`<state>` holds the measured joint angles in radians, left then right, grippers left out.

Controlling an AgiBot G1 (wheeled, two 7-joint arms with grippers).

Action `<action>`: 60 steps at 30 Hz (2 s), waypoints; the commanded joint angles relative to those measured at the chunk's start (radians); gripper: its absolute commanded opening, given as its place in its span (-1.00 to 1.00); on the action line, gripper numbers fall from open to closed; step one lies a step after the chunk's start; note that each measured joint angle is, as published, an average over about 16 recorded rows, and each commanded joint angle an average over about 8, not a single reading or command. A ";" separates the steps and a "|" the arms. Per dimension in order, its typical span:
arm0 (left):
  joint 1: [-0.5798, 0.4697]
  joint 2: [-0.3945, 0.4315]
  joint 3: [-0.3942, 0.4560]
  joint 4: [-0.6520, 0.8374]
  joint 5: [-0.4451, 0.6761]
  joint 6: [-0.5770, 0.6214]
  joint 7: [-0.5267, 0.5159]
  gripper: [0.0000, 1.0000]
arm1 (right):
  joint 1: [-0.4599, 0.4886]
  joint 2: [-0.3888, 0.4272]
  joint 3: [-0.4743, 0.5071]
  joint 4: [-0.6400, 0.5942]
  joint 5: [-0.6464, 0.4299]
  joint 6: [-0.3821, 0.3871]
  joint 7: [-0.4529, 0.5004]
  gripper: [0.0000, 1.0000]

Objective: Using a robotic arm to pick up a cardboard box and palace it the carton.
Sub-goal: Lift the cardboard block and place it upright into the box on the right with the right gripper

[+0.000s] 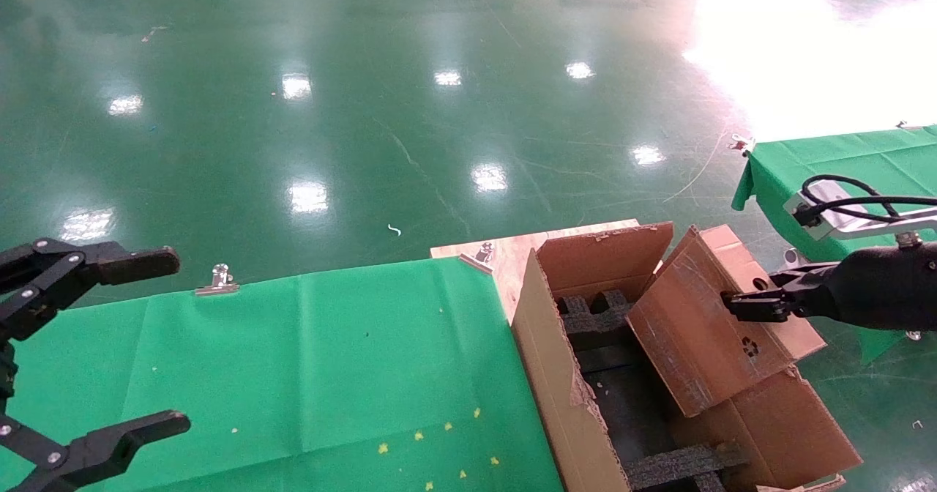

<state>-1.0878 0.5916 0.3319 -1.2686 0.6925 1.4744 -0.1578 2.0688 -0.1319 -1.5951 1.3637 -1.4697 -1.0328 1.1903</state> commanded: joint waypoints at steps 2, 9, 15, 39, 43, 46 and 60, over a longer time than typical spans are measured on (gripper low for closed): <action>0.000 0.000 0.000 0.000 0.000 0.000 0.000 1.00 | -0.009 0.003 -0.004 0.003 0.009 0.015 0.009 -1.00; 0.000 0.000 0.000 0.000 0.000 0.000 0.000 1.00 | -0.004 0.000 -0.002 0.000 0.006 0.007 0.003 -1.00; 0.000 0.000 0.000 0.000 0.000 0.000 0.000 1.00 | -0.001 -0.006 0.000 -0.011 0.004 -0.001 -0.003 -1.00; 0.000 0.000 0.000 0.000 0.000 0.000 0.000 1.00 | -0.062 -0.115 -0.065 -0.012 -0.196 0.075 0.300 -1.00; 0.000 0.000 0.001 0.000 0.000 0.000 0.000 1.00 | -0.066 -0.124 -0.071 -0.011 -0.225 0.072 0.339 -1.00; 0.000 0.000 0.001 0.000 0.000 0.000 0.000 1.00 | -0.069 -0.129 -0.075 -0.011 -0.239 0.069 0.356 -1.00; 0.000 0.000 0.001 0.000 -0.001 0.000 0.001 1.00 | -0.101 -0.139 -0.096 -0.011 -0.275 0.098 0.403 -1.00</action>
<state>-1.0881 0.5913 0.3327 -1.2681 0.6919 1.4743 -0.1573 1.9663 -0.2713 -1.6915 1.3521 -1.7440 -0.9339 1.5934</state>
